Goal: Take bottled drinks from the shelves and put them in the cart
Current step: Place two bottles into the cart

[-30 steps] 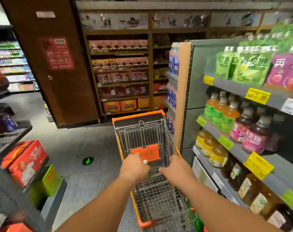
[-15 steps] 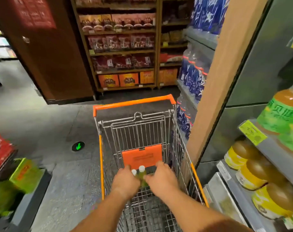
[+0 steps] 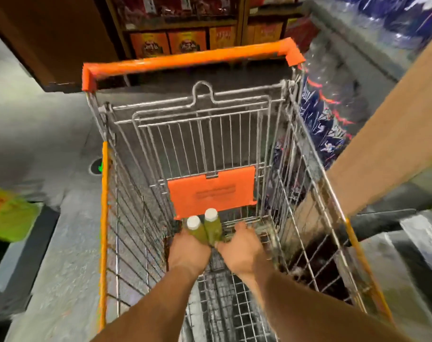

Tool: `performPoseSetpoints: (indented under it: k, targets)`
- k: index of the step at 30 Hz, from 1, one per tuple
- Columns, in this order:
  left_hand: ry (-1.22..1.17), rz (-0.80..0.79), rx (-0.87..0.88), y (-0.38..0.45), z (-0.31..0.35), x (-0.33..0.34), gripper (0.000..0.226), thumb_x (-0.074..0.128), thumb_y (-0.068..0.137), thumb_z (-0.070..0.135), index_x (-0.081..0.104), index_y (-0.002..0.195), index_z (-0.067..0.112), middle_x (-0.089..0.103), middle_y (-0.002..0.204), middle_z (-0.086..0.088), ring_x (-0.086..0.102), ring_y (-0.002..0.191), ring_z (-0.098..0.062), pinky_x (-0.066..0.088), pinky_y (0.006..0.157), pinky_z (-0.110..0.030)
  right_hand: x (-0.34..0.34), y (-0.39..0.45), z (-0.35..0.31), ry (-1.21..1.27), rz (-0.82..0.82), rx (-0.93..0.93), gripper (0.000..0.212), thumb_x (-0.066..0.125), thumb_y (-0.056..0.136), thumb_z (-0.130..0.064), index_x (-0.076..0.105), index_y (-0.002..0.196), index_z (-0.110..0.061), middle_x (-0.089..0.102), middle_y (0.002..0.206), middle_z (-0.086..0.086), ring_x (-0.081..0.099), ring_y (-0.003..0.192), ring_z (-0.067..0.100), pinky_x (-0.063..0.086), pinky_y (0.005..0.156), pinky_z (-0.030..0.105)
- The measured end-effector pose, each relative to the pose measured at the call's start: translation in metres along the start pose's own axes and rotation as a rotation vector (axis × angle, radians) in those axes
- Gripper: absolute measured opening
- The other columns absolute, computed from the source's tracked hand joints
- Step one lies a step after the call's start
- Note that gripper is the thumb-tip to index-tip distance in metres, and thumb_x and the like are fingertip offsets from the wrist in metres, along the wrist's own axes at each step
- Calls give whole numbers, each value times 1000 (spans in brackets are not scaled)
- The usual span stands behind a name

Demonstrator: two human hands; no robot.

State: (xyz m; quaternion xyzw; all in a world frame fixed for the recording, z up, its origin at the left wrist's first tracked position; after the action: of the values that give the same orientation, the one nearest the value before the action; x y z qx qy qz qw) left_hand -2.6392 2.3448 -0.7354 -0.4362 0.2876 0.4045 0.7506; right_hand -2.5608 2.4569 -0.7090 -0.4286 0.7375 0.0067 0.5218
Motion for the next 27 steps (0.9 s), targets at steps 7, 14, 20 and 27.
performPoseSetpoints:
  k: [7,14,20,27]
  targets:
    - [-59,1,-98,57,-28,54,36,54,86,26,60,119,13,65,120,-13,62,110,-34,51,90,-35,63,61,18,-22,-8,-31,50,60,86,-52,49,114,-13,58,113,4,60,106,20,36,70,21]
    - [-242,95,-245,104,-62,93,39,72,79,27,52,108,10,65,114,-16,63,100,-34,41,75,-29,111,121,30,34,-9,28,51,69,83,-45,46,114,-12,58,113,8,62,100,24,37,68,23]
    - [-299,154,-252,118,-66,107,36,74,79,23,43,98,25,65,95,-4,54,75,-24,37,70,-27,130,144,30,121,-51,13,60,78,78,-38,47,122,-11,62,117,8,62,104,23,36,70,22]
    - [-336,185,-238,113,-63,103,40,76,79,24,42,99,29,52,77,10,51,72,-19,37,70,-26,131,142,26,206,-44,-12,51,76,81,-31,48,122,-19,66,112,2,61,95,19,37,70,18]
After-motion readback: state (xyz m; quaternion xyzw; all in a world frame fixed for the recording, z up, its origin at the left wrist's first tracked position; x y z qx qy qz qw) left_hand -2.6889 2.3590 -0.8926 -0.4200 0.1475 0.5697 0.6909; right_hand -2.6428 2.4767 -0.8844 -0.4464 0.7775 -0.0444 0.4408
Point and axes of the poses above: each hand's wrist, its own y-axis towards the middle knuckle, its own x-axis out of the palm, z = x × y, the point moved 3 cm from there along y, towards the middle knuckle
